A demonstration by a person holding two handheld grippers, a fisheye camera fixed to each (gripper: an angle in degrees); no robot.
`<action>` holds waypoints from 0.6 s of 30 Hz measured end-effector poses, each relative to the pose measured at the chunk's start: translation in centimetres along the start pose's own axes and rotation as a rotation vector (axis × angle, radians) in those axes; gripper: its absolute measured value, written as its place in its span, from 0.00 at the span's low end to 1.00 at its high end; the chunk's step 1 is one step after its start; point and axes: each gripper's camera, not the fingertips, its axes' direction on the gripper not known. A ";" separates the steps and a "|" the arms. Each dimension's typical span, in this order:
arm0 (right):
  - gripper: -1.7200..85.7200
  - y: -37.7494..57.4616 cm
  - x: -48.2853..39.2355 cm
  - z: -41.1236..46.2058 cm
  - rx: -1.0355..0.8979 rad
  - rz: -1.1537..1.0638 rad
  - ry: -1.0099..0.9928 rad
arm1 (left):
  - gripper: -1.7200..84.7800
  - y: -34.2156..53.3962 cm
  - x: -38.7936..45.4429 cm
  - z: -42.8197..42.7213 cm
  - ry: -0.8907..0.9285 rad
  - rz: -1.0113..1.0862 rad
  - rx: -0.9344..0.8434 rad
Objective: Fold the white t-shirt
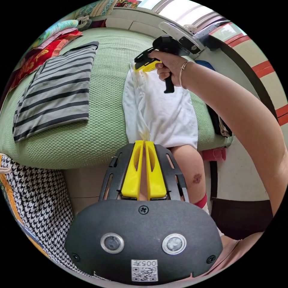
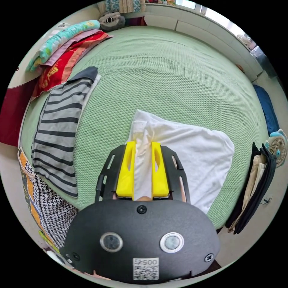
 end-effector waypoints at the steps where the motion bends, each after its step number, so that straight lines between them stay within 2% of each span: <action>1: 0.08 0.1 -0.1 -0.1 0.012 0.004 0.011 | 0.02 0.0 0.0 0.0 -0.001 0.006 -0.001; 5: 0.01 1.3 0.7 -1.4 0.084 0.040 0.002 | 0.02 -0.1 0.2 0.0 -0.007 0.038 -0.006; 12: 0.00 3.5 3.0 -6.4 0.290 0.136 0.010 | 0.02 -0.1 0.3 -1.6 0.023 0.055 0.070; 15: 0.02 2.8 2.5 -6.5 0.298 0.113 0.005 | 0.02 -0.4 -0.2 -1.5 -0.002 0.036 0.076; 18: 0.05 1.4 2.2 -4.1 0.195 0.079 -0.049 | 0.02 -0.8 -1.4 -0.4 -0.017 -0.011 0.039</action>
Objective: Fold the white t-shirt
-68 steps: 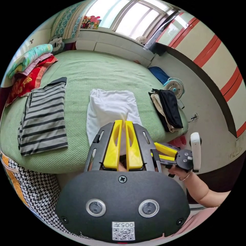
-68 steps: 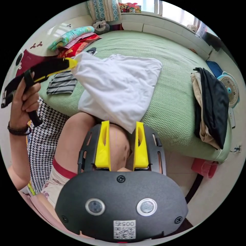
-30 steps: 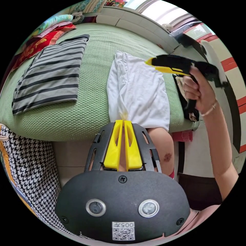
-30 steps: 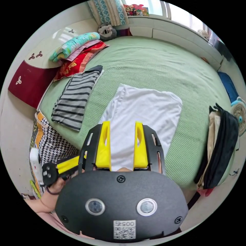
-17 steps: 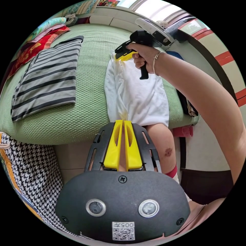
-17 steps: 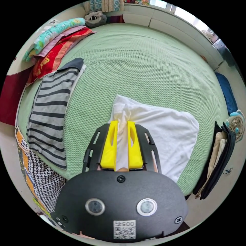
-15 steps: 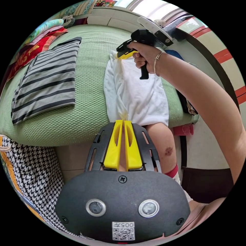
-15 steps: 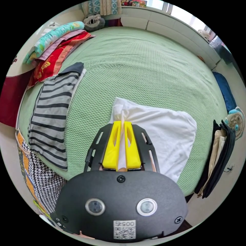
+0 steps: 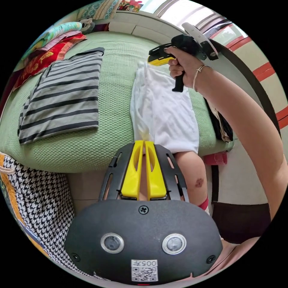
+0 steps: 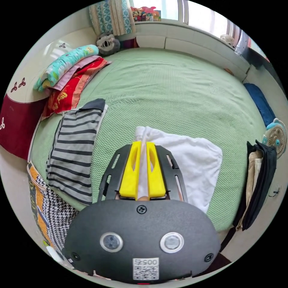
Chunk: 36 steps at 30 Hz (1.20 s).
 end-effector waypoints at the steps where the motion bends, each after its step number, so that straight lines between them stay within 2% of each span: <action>1: 0.06 0.0 0.3 0.7 -0.022 0.020 -0.007 | 0.02 0.0 -0.3 0.4 -0.003 -0.012 -0.013; 4: 0.07 1.4 1.8 0.6 -0.019 0.077 -0.117 | 0.02 0.4 -1.4 1.3 -0.017 -0.053 -0.041; 7: 0.08 4.8 3.1 -1.3 0.028 0.002 -0.191 | 0.02 1.2 -2.6 1.0 -0.005 -0.090 -0.020; 12: 0.09 12.3 6.8 -3.3 0.009 -0.100 -0.150 | 0.01 1.9 -3.4 0.3 -0.029 -0.121 -0.010; 19: 0.08 21.3 12.8 -3.6 -0.063 -0.056 -0.070 | 0.01 1.4 0.1 -0.2 -0.053 -0.063 0.035; 25: 0.05 24.5 15.5 -1.1 -0.182 -0.063 0.010 | 0.02 0.1 2.7 1.6 -0.136 -0.085 0.017; 30: 0.07 25.7 17.3 -2.0 -0.179 -0.085 0.015 | 0.07 -0.1 3.5 0.9 -0.120 -0.114 0.068; 36: 0.12 24.9 20.5 -6.0 -0.017 -0.031 -0.062 | 0.14 -1.2 3.2 3.0 -0.039 -0.100 0.051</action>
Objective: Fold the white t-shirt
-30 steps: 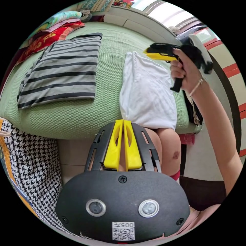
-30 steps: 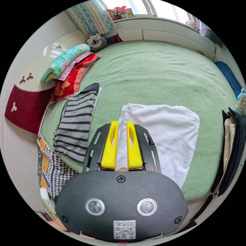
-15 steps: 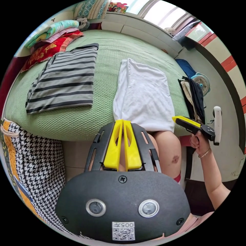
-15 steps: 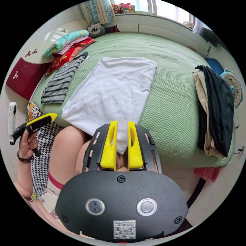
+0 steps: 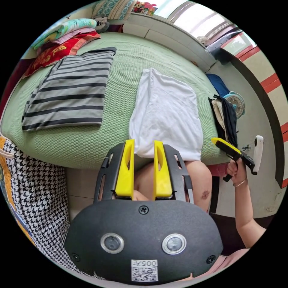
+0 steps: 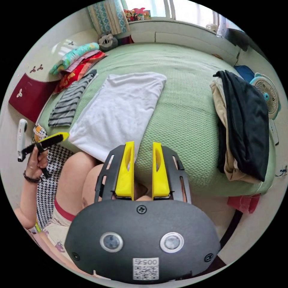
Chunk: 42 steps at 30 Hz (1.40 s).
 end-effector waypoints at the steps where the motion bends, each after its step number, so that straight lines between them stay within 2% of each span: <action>1: 0.12 -0.6 0.6 -0.8 0.051 0.012 -0.014 | 0.14 -0.1 0.0 0.3 0.004 0.000 -0.001; 7: 0.18 -5.6 3.6 -1.5 0.169 0.055 -0.037 | 0.17 -0.6 1.4 4.1 0.024 0.039 -0.080; 15: 0.18 -12.2 6.3 2.8 0.081 0.111 0.021 | 0.15 -1.7 4.8 6.4 -0.053 0.097 -0.129; 20: 0.16 -13.6 6.1 4.4 0.068 0.120 -0.015 | 0.12 -2.5 6.3 6.9 -0.069 0.119 -0.141; 23: 0.14 -13.5 4.8 4.6 0.071 0.104 0.077 | 0.11 -3.0 7.3 7.0 -0.056 0.133 -0.142; 26: 0.07 -13.1 3.8 3.7 0.068 0.069 0.055 | 0.09 -3.4 8.5 7.1 -0.044 0.149 -0.149; 28: 0.02 -12.8 3.2 2.6 0.062 0.056 0.093 | 0.09 -3.6 9.2 6.7 -0.031 0.145 -0.148; 30: 0.01 -12.5 2.9 1.2 0.080 0.035 0.103 | 0.09 -3.3 10.0 5.7 -0.001 0.138 -0.136; 34: 0.01 -11.6 3.6 -4.3 0.182 0.065 0.014 | 0.08 -2.8 11.8 2.6 0.025 0.134 -0.071; 42: 0.01 -10.3 3.5 -15.3 0.315 0.030 0.068 | 0.08 -1.3 19.8 -5.1 0.035 0.251 0.087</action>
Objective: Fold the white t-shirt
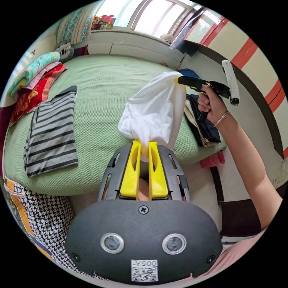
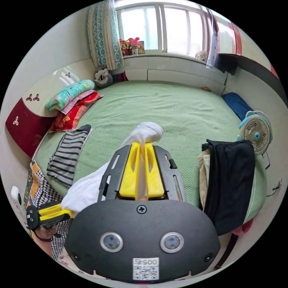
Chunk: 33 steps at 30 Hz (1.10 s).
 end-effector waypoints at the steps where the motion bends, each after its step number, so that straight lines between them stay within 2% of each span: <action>1: 0.01 -0.2 0.5 -1.7 0.020 -0.001 0.007 | 0.08 0.0 0.7 -0.4 0.002 0.011 0.009; 10: 0.01 -1.2 7.6 -16.6 0.178 0.007 0.127 | 0.08 -1.1 12.5 -6.3 0.126 0.183 0.185; 16: 0.01 -5.4 13.8 -23.9 0.139 -0.033 0.294 | 0.08 -3.5 21.5 -6.4 0.286 0.236 0.309; 20: 0.04 -8.2 19.1 -21.8 0.056 0.032 0.399 | 0.08 -5.9 27.6 0.6 0.308 0.146 0.288; 22: 0.08 -8.0 23.4 -18.1 -0.097 0.145 0.492 | 0.08 -7.0 30.3 6.1 0.260 0.111 0.191; 23: 0.08 -7.5 24.4 -17.2 -0.130 0.172 0.508 | 0.08 -7.5 31.5 10.0 0.229 0.086 0.082; 24: 0.09 -6.0 26.0 -15.9 -0.175 0.205 0.504 | 0.08 -7.7 32.3 13.3 0.205 0.065 -0.021; 26: 0.11 -3.0 27.6 -14.3 -0.209 0.209 0.435 | 0.08 -7.3 32.8 15.9 0.196 0.067 -0.068; 29: 0.12 3.3 29.9 -12.5 -0.274 0.208 0.341 | 0.08 -6.9 33.1 15.9 0.203 0.132 -0.006; 33: 0.13 12.5 33.6 -11.3 -0.336 0.322 0.272 | 0.09 -7.7 32.6 16.6 0.273 0.095 -0.047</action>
